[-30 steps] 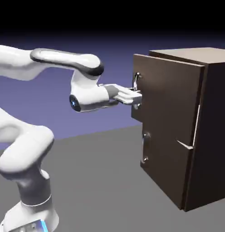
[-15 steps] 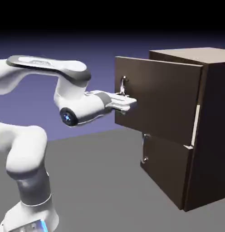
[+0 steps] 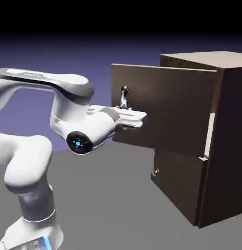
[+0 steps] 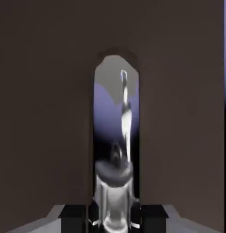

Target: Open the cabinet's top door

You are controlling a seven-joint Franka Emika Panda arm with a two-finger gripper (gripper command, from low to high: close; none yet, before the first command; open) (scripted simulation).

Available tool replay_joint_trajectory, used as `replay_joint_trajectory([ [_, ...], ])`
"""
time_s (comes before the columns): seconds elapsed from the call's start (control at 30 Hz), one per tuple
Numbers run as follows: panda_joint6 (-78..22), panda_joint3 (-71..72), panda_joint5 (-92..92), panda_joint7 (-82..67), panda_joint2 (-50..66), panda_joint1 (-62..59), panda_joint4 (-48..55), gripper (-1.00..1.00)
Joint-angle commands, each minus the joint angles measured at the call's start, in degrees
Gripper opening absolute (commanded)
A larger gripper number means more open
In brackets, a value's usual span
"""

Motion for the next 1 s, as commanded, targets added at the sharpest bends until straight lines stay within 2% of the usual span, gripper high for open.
replay_joint_trajectory([
  [0.0,-2.0,-2.1,-2.5,-0.2,1.0,-0.3,0.7,-1.0],
  [0.23,-17.0,-16.6,-18.5,-3.1,11.9,0.8,9.3,-1.0],
  [0.47,-33.2,-30.6,-29.8,-7.9,26.1,8.9,23.2,-1.0],
  [0.77,-53.0,-47.5,-35.8,-16.8,44.4,23.4,41.4,-1.0],
  [0.97,-64.3,-56.1,-36.2,-24.8,56.9,29.6,49.8,-1.0],
])
